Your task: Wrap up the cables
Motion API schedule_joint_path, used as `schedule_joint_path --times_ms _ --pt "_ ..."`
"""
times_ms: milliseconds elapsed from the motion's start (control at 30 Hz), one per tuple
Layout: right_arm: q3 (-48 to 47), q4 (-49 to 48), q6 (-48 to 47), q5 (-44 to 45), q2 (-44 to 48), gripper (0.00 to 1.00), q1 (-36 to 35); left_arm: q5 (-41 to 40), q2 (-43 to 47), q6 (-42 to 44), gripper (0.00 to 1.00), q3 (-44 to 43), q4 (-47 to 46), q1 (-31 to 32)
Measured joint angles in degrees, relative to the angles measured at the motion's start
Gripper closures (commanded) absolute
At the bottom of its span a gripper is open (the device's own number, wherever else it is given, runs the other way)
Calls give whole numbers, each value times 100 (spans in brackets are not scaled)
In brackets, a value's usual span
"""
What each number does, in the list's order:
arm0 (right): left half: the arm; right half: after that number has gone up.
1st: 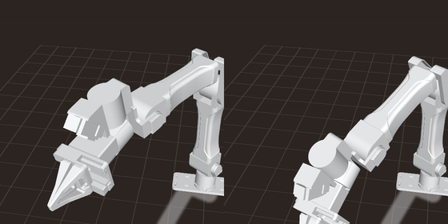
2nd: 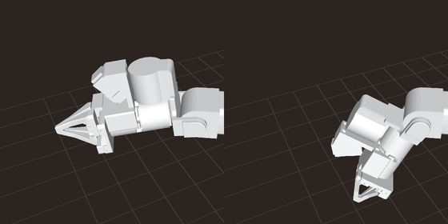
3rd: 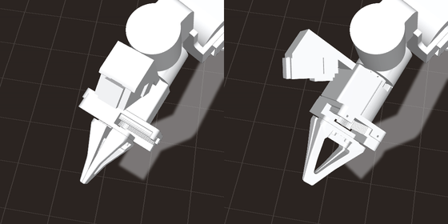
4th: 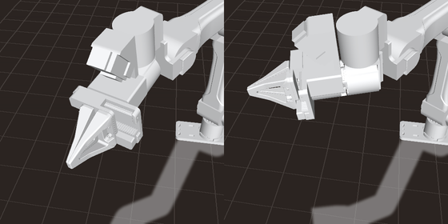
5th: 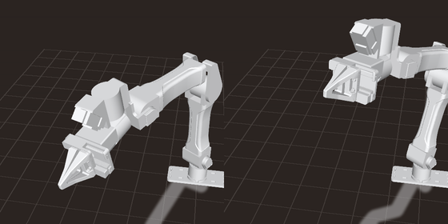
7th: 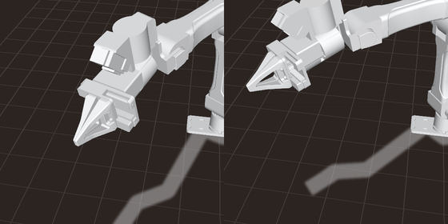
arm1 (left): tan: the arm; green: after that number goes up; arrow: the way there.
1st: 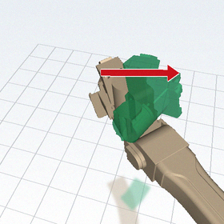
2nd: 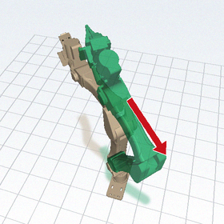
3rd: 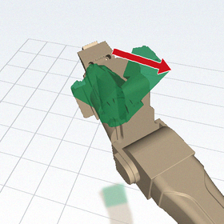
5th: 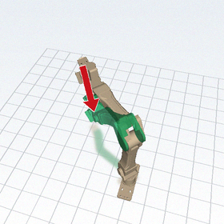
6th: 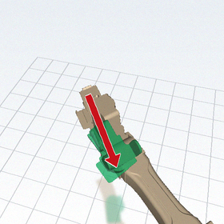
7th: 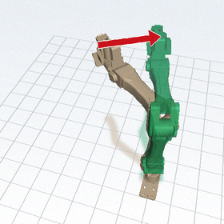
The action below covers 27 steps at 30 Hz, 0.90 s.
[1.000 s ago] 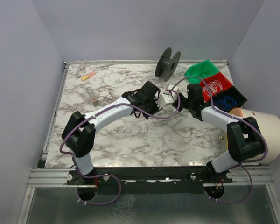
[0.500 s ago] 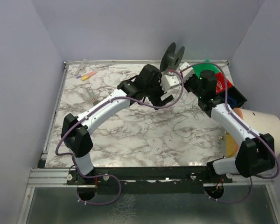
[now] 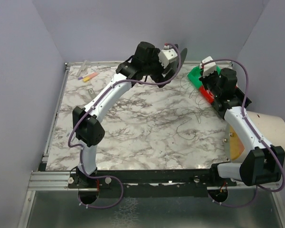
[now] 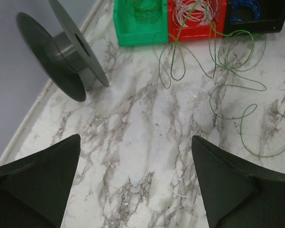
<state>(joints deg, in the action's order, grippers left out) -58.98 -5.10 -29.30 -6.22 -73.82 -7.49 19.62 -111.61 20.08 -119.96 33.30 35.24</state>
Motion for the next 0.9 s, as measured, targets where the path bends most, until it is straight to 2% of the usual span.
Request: schedule_joint_path --times_ms 333,600,733,900 --pt "-564 702 647 -240 -232 100 0 892 -179 59 1 1016 9 358" --pt "-957 1134 1075 -439 -472 99 11 1360 -190 -81 1 955 66 881" --pt "-1082 1425 1285 -649 -778 100 87 1239 -190 -181 1 822 4 960" --pt "-1340 1853 1517 -1073 -970 99 184 365 -293 -339 1 785 -348 1248"
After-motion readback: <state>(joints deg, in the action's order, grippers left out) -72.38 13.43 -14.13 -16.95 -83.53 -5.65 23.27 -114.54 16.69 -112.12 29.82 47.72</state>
